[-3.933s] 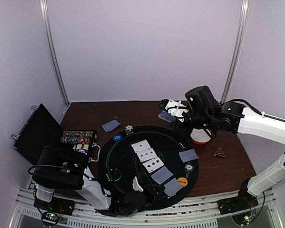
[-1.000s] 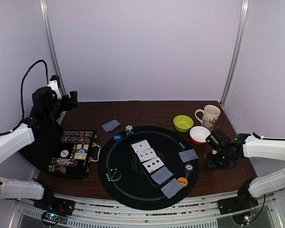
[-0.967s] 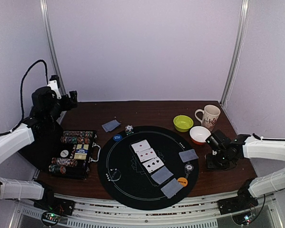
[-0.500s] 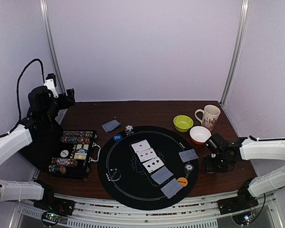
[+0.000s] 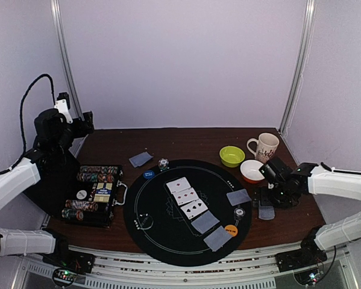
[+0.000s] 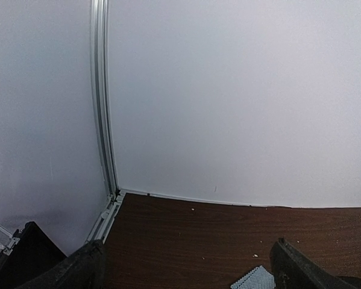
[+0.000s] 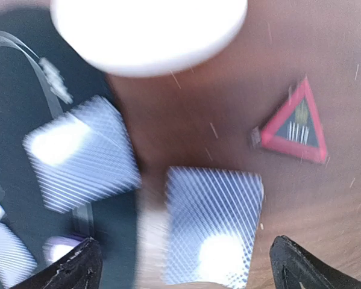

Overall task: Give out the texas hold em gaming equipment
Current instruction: Place the face-down deck piles at the center of the board, then reset both arms

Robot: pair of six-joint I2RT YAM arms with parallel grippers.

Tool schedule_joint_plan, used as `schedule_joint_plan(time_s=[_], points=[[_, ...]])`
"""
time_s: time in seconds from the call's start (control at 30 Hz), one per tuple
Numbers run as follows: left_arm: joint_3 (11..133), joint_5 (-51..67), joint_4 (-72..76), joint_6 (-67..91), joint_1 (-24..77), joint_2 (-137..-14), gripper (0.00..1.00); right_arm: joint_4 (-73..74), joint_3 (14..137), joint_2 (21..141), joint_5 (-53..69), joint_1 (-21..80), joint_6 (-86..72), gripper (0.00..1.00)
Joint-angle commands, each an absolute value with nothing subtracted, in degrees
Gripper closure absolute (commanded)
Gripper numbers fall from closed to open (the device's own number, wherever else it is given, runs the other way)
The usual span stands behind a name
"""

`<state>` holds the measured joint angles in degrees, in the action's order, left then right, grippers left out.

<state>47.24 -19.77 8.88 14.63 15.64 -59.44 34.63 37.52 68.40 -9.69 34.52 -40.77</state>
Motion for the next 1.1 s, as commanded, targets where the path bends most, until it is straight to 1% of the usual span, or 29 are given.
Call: schedule_joint_plan(time_s=[0.0, 0.17, 0.27, 0.43, 0.57, 0.63, 0.67, 0.8, 0.87, 0.97, 1.0, 1.07], points=[[47.4, -20.0, 10.5, 12.7, 14.5, -59.3, 0.02, 36.8, 48.0, 65.6, -16.4, 34.4, -34.9, 0.00], [46.5, -19.5, 12.2, 12.6, 11.8, -61.5, 0.02, 22.9, 57.5, 64.9, -19.3, 32.9, -20.5, 0.00], [44.5, -17.9, 15.4, 12.5, 8.3, -62.9, 0.02, 10.2, 57.2, 63.2, -17.6, 28.0, -13.5, 0.00], [39.5, -18.5, 22.7, 12.2, 3.4, -66.1, 0.02, -14.0, 48.0, 61.4, -7.9, 13.6, -8.8, 0.00], [28.9, -21.0, 39.6, 9.0, 2.9, -66.5, 0.02, -25.7, 39.3, 62.7, -4.3, 3.8, -10.9, 0.00], [23.7, -21.7, 48.8, 7.0, 2.8, -67.5, 0.02, -33.5, 33.0, 63.6, -3.0, 0.5, -11.7, 0.00], [21.6, -22.3, 52.4, 6.4, 2.8, -68.3, 0.02, -37.8, 28.5, 64.2, -3.1, 0.0, -11.2, 0.00], [15.4, -22.1, 65.1, 4.4, 2.8, -72.6, 0.02, -52.8, 17.4, 67.0, -4.5, -0.3, -10.5, 0.00], [12.9, -21.2, 72.1, 4.0, 2.8, -75.3, 0.02, -59.6, 14.4, 70.6, -4.7, -0.3, -10.4, 0.00], [12.1, -17.0, 77.7, 2.7, 2.8, -77.1, 0.02, -65.2, 13.2, 77.6, -3.4, -0.3, -9.3, 0.00], [12.4, -13.9, 76.5, 1.8, 2.7, -76.6, 0.02, -68.0, 13.2, 79.8, -2.7, -0.4, -9.0, 0.00], [14.3, -10.0, 66.9, 0.1, 2.7, -74.1, 0.02, -65.3, 14.7, 80.6, -1.2, -0.4, -7.9, 0.00]])
